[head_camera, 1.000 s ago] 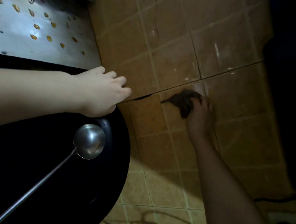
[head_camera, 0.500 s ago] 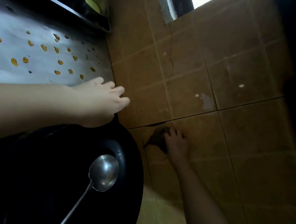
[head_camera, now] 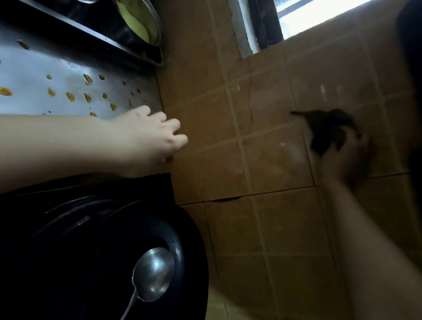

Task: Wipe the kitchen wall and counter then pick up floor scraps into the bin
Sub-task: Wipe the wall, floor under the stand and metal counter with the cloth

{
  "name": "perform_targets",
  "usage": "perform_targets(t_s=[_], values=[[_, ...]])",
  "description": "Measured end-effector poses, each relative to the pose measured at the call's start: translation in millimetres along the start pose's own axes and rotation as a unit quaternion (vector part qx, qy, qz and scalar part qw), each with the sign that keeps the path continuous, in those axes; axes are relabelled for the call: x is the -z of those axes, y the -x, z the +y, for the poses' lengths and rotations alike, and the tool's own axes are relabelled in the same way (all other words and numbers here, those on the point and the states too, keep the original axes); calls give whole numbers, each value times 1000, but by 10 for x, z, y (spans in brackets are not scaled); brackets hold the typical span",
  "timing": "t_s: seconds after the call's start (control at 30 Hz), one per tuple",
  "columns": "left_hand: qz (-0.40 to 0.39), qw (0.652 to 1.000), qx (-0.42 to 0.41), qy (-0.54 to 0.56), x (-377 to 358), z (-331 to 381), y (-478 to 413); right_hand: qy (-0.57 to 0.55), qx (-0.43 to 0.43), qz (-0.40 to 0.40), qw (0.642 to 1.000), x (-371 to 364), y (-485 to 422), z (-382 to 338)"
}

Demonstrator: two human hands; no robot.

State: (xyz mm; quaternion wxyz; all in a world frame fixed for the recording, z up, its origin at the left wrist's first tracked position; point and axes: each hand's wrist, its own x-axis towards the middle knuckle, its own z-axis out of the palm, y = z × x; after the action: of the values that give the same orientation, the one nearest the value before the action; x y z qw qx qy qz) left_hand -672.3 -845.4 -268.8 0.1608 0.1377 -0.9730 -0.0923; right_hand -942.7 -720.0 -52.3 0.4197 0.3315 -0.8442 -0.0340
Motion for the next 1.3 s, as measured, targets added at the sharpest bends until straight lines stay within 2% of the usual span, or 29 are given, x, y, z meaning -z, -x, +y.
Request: perform_targets(t_s=[0.07,0.13,0.23,0.33,0.43,0.5,0.6,0.67,0.77,0.83,0.9,1.03,1.23,1.3], values=[[-1,1000,8,2,9,-98,2,11,-36,16,999,-8,-92,-63],[-4,1000,11,8,16,-179,9,17,-20,5,1000,-53,-20,-163],[-20,1000,7,9,0,-234,18,57,66,-97,991,-244,302,-271],[-25,1000,2,4,-27,-259,70,160,174,-246,940,-482,788,-324],[-46,999,-7,2,-52,-260,140,223,218,-357,880,-596,1314,-215],[-55,998,-8,12,-34,-230,154,249,225,-401,853,-542,1610,-3],[-30,999,-17,27,60,-82,147,259,223,-426,838,-291,1834,420],[-13,999,-30,35,118,101,159,258,206,-402,854,-65,1888,722],[-28,997,-49,53,146,444,235,225,124,-326,910,241,1914,1079],[-35,996,-60,65,171,665,326,198,88,-296,930,385,1959,1242],[-29,995,-68,73,234,910,438,196,69,-311,927,535,2059,1357],[-9,996,-75,45,349,1324,616,206,99,-305,925,753,2382,1579],[2,997,-73,33,546,1823,1030,73,66,-293,951,1133,2850,1739],[-7,997,-68,29,552,1902,1147,63,78,-287,953,1224,2958,1748]])
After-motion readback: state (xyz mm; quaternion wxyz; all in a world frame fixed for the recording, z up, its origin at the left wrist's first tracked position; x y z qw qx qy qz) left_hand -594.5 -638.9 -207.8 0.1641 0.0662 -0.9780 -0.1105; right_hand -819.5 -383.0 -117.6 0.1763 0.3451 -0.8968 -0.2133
